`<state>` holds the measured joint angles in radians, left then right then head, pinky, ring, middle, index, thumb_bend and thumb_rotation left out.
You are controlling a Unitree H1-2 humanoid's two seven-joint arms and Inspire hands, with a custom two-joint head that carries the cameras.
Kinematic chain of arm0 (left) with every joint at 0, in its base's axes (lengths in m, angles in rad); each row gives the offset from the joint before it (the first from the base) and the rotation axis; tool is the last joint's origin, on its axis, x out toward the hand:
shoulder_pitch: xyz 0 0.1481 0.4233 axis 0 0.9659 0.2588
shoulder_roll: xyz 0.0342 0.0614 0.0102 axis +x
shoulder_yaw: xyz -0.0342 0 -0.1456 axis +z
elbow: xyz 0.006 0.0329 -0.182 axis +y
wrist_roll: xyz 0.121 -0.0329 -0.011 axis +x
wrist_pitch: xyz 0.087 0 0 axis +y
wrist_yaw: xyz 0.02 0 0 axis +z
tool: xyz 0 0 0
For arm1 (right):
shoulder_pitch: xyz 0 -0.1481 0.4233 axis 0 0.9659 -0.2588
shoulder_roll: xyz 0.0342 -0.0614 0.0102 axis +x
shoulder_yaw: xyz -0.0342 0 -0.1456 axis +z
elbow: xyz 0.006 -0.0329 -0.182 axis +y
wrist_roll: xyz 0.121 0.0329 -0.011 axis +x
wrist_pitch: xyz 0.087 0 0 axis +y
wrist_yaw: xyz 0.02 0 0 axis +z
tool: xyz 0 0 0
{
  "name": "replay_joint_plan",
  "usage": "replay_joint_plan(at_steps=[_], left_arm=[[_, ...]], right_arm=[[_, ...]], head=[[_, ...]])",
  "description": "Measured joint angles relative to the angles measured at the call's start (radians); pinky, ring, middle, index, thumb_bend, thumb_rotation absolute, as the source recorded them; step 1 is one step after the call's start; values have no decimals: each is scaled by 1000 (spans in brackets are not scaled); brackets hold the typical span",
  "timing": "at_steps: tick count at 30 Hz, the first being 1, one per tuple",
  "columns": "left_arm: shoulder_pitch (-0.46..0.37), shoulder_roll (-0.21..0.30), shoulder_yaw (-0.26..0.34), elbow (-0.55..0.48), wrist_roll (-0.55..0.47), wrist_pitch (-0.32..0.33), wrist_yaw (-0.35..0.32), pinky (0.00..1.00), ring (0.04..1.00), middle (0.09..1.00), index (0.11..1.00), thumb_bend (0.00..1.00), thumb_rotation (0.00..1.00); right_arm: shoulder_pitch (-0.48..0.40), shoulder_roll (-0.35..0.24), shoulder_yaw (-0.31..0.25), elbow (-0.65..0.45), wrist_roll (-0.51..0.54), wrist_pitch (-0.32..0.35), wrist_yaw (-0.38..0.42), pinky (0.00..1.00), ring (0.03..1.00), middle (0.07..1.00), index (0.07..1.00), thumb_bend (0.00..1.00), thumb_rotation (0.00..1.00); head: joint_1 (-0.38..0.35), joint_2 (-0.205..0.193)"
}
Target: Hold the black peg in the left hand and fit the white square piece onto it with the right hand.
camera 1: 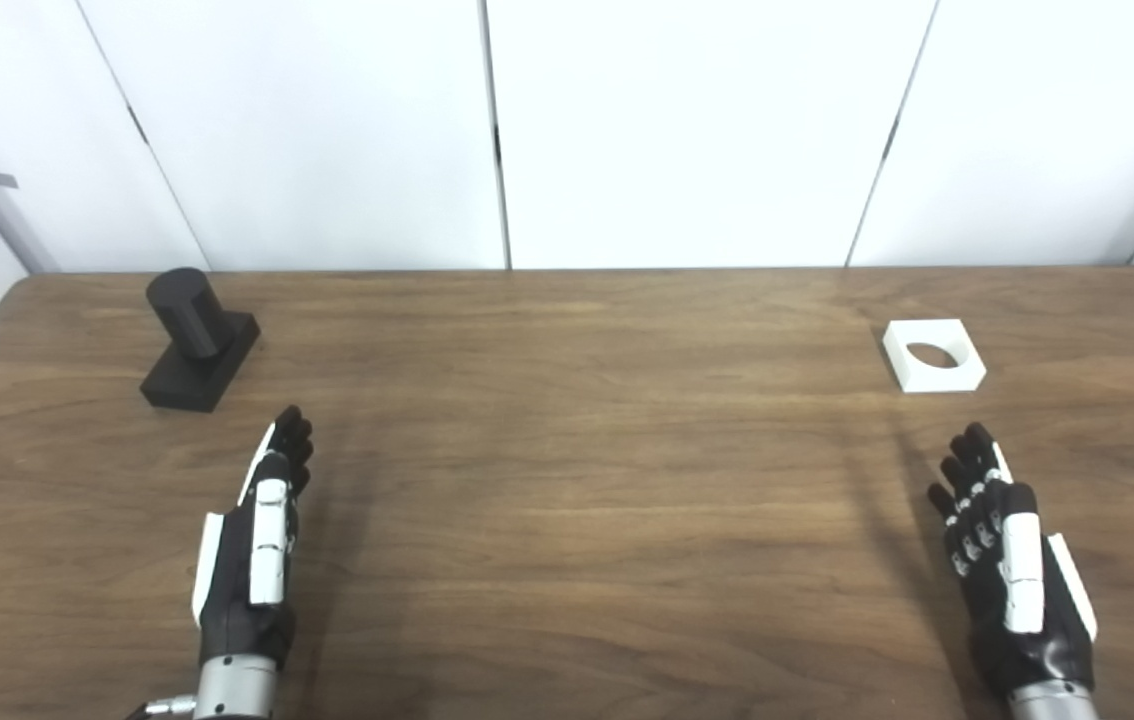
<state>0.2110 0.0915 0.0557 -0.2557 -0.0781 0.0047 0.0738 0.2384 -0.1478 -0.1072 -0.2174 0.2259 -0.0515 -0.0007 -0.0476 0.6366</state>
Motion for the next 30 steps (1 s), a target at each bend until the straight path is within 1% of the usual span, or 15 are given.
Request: replay_joint_plan(at_steps=[9,13,14,16,17,19,22,24,25,26,29,30], left_arm=[[0,0,-1,0,3,0,1,984,975,959,955,513,1000],[-1,0,-3,0,13,2,3,982,973,961,959,456,1000],[-1,0,-3,0,17,4,3,986,976,963,960,456,966],[-2,1,-5,0,26,14,2,991,982,968,964,483,829],[-3,1,-6,0,28,22,1,992,984,970,965,477,780],[-3,1,-6,0,35,27,1,997,975,962,955,463,574],[-3,1,-8,-1,64,43,4,988,955,941,940,515,342],[-3,1,-8,-11,89,70,7,952,933,921,929,571,272],[-4,1,-8,-26,102,90,9,924,915,907,921,601,265],[-9,3,-8,-52,135,120,13,891,895,894,913,632,265],[-20,10,-2,-110,218,189,30,865,886,890,903,688,249],[-26,13,4,-116,239,202,31,865,885,891,901,698,246]], right_arm=[[0,0,0,0,1,0,0,1000,1000,1000,1000,576,1000],[0,0,1,0,0,0,0,1000,1000,1000,1000,590,1000],[-1,0,1,1,0,0,0,1000,1000,1000,1000,599,1000],[-1,0,1,1,0,0,0,1000,1000,1000,1000,608,1000],[-2,0,1,2,0,0,0,1000,1000,1000,1000,611,1000],[-2,0,1,2,1,0,1,1000,1000,1000,1000,595,1000],[-3,-1,1,4,5,0,2,1000,1000,1000,1000,577,1000],[-4,-1,1,6,5,0,3,1000,1000,1000,1000,572,1000],[-4,-1,0,7,6,-1,3,1000,1000,1000,1000,569,1000],[-5,-2,0,9,6,-1,4,1000,1000,1000,1000,561,1000],[-8,-3,-2,14,7,-2,8,1000,1000,1000,1000,547,1000],[-10,-3,-4,16,8,-2,9,1000,1000,1000,1000,544,1000]], head=[[2,-3],[12,-8],[24,-8],[41,-12],[46,-14],[54,-14],[71,-14],[103,-20],[106,-20],[130,-24],[146,-23],[146,-23]])
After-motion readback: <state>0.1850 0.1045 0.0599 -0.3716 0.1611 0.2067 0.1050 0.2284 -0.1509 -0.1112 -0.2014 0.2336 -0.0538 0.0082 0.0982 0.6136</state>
